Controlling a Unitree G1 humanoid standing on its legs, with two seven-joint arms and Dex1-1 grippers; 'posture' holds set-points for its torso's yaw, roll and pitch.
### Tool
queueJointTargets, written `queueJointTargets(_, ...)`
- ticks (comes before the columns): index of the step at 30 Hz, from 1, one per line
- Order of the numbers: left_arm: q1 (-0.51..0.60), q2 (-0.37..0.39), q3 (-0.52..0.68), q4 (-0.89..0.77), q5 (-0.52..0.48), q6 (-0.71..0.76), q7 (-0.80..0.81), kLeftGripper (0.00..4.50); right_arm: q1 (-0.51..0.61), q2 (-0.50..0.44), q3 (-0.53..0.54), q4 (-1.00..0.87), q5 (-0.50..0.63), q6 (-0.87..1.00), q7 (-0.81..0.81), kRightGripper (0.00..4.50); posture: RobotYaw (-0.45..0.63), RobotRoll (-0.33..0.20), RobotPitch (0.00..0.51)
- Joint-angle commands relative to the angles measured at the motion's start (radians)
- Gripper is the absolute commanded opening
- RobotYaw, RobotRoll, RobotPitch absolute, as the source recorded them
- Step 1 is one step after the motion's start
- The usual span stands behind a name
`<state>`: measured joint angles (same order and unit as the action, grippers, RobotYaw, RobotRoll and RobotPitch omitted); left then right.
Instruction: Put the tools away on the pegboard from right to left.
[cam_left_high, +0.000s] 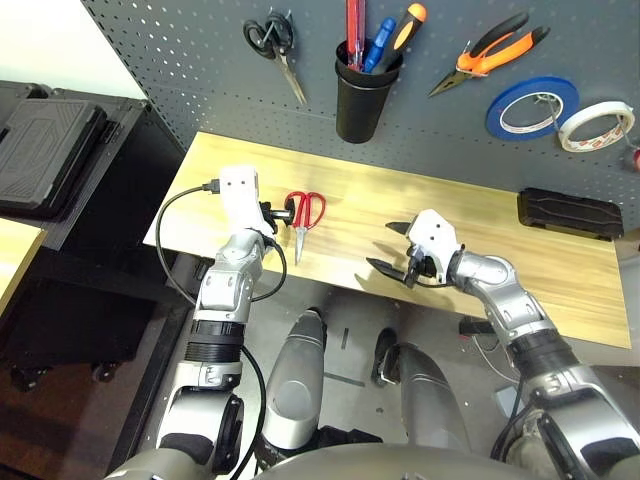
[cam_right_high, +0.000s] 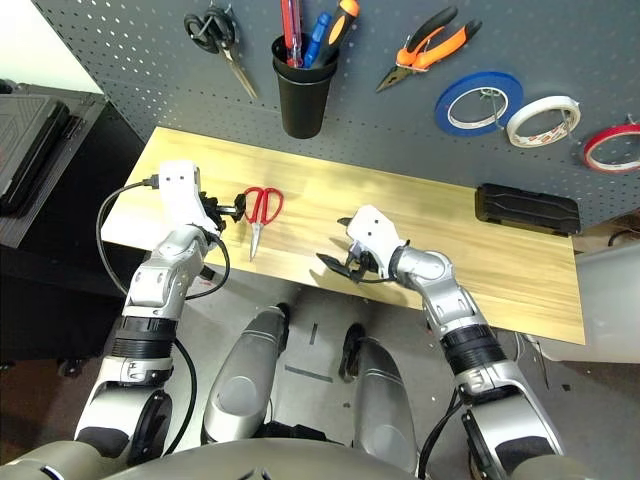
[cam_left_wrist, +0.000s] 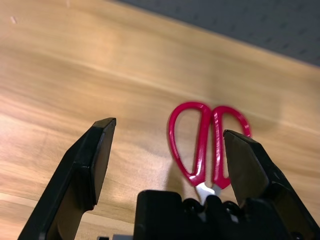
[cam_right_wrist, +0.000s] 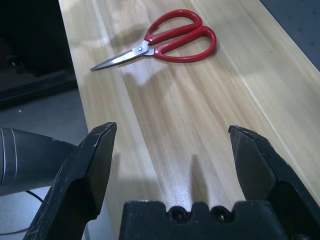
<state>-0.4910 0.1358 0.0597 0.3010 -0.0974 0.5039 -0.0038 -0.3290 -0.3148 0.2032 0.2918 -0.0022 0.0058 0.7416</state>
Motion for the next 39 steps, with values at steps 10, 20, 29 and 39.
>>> queueJointTargets(10, -0.142, 0.019, 0.035, 0.465, 0.041, -0.119, 0.028, 4.48, 0.029, -0.014, -0.001, -0.133, 0.009, 0.108, -0.022, 4.50, 0.26, 0.000, 0.362)
queueJointTargets(20, -0.231, 0.017, 0.079, 0.637, 0.021, -0.197, 0.062, 4.48, 0.033, -0.040, -0.006, -0.186, 0.024, 0.143, -0.021, 4.50, 0.25, 0.000, 0.354)
queueJointTargets(29, -0.200, -0.004, 0.140, 0.484, -0.040, -0.156, 0.044, 4.48, 0.029, -0.053, -0.005, -0.158, 0.024, 0.124, -0.022, 4.50, 0.26, 0.000, 0.344)
queueJointTargets(39, -0.192, 0.021, 0.160, 0.471, -0.026, -0.122, 0.089, 4.48, 0.011, -0.047, 0.005, -0.123, 0.018, 0.096, -0.019, 4.50, 0.28, 0.000, 0.333)
